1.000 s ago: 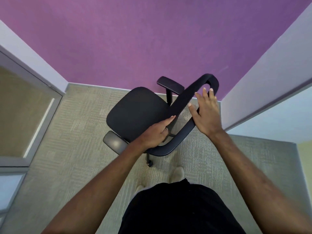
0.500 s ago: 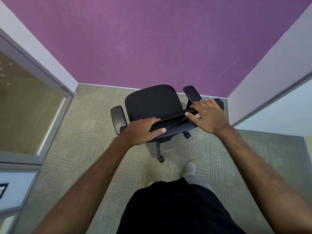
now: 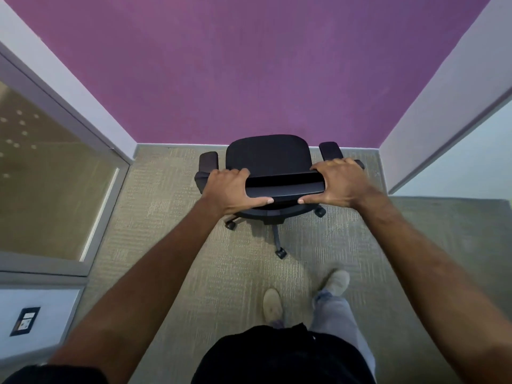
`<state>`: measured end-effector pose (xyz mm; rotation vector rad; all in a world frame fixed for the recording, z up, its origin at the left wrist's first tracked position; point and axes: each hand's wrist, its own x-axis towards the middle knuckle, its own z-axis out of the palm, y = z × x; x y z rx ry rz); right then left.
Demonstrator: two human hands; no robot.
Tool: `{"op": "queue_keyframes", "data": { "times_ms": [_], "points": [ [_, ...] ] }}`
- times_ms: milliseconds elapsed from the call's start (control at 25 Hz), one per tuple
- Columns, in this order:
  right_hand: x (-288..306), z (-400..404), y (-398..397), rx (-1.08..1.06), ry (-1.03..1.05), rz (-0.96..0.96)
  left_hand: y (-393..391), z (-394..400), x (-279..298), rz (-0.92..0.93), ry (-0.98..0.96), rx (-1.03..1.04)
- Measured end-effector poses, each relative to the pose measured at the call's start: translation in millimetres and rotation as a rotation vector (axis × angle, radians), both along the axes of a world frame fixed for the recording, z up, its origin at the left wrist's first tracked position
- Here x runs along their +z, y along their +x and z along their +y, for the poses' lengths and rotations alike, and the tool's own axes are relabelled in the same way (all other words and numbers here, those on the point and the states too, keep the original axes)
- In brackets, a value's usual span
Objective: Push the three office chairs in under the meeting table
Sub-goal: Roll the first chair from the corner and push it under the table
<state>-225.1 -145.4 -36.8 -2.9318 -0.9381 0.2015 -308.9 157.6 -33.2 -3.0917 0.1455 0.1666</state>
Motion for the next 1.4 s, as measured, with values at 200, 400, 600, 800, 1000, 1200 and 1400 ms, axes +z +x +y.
{"op": "queue_keyframes", "data": {
  "times_ms": [200, 400, 600, 800, 1000, 1200, 1400],
  "points": [
    [-3, 8, -26, -0.059, 0.038, -0.08, -11, 6, -1, -0.014, 0.015, -0.054],
    [-2, -1, -59, -0.08, 0.062, -0.099, -36, -1, -1, -0.024, 0.029, -0.081],
    [-2, -15, -112, -0.122, 0.079, -0.097, -73, -10, -4, -0.036, 0.018, -0.133],
    [-5, -22, -192, -0.18, 0.108, -0.16, -131, -15, -4, -0.035, 0.012, -0.199],
    [-13, -35, -282, -0.264, 0.117, -0.196, -197, -25, -10, -0.04, 0.016, -0.266],
    [-4, -41, -307, -0.551, 0.478, -0.168, -187, -51, 5, 0.003, 0.019, -0.319],
    [-4, -69, -306, -0.676, 0.416, -0.187, -168, -86, 8, 0.011, 0.034, -0.417]
  ]
}}
